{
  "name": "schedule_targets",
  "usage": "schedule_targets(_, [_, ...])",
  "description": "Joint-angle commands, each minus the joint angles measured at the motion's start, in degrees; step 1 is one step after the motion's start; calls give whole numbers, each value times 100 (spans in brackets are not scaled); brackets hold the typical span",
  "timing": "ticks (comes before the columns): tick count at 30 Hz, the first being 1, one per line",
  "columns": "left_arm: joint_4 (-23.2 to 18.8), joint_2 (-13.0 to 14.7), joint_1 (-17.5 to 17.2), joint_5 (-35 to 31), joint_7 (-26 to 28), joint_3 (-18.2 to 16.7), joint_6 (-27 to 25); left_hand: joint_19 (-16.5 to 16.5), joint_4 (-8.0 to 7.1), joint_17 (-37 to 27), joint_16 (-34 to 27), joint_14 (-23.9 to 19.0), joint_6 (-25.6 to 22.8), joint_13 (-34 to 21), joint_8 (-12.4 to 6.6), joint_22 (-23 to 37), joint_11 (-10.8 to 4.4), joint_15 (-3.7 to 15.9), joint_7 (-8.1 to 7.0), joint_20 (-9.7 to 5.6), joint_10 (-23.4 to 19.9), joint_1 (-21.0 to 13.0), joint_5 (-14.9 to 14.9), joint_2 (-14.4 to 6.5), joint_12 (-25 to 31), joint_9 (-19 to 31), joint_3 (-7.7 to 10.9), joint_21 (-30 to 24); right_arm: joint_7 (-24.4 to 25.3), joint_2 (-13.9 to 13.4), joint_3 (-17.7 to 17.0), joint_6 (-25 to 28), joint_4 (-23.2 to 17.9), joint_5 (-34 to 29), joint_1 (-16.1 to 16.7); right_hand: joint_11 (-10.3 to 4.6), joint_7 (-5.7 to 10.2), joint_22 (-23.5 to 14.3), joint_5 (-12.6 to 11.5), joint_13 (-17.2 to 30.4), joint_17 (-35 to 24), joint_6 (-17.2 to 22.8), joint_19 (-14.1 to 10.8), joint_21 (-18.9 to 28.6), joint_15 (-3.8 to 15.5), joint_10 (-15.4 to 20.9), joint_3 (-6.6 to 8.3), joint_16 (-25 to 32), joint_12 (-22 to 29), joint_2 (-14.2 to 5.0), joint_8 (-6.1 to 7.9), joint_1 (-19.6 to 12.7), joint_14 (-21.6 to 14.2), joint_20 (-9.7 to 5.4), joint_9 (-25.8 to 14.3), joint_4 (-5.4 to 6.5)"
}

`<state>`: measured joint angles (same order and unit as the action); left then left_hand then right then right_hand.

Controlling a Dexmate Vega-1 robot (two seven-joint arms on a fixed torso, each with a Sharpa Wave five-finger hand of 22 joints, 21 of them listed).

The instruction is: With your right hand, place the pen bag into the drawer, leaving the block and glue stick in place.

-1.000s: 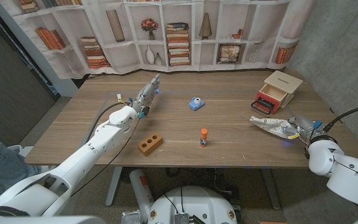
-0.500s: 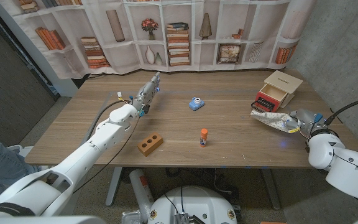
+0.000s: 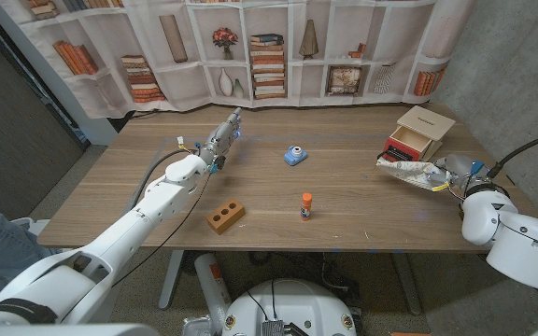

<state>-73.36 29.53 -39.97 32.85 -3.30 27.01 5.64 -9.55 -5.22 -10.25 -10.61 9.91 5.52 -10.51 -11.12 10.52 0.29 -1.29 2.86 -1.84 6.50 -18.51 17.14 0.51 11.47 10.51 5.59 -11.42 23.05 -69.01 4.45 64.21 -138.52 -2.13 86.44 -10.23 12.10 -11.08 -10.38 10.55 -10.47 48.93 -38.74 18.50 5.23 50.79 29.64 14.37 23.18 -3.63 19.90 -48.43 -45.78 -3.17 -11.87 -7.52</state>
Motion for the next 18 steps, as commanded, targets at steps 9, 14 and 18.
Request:
schedule_targets(9, [235,-36,121,21,-182,2,88,-631,-3,-17,-7,121,-3,-28,-25,9,12,-10,11,-55,34,-19,-7,-69,19,27,-51,-27,240,-99,299,525,-258,128,-568,-44,5,-10,-32,15,-8,119,-34,3,629,122,11,-29,-22,-52,36,6,-113,-7,-12,-6])
schedule_targets(14, [271,-33,129,31,-201,-8,99,-629,-1,-17,-7,122,-5,-28,-25,9,18,-9,12,-56,30,-24,-8,-72,21,27,-56,-28,324,-91,425,423,-204,140,-747,-38,4,-10,-31,15,-7,118,-36,2,628,134,9,-35,-27,-52,28,9,-127,-12,-12,-7])
schedule_targets(18, [286,-26,126,38,-207,-16,98,-632,0,-17,-6,124,-2,-28,-24,9,16,-6,8,-50,31,-27,-9,-74,21,27,-59,-28,383,-59,554,276,-104,143,-919,-39,6,-10,-31,14,-25,123,-40,2,641,132,2,-32,-36,-73,23,-3,-121,-17,-13,-9])
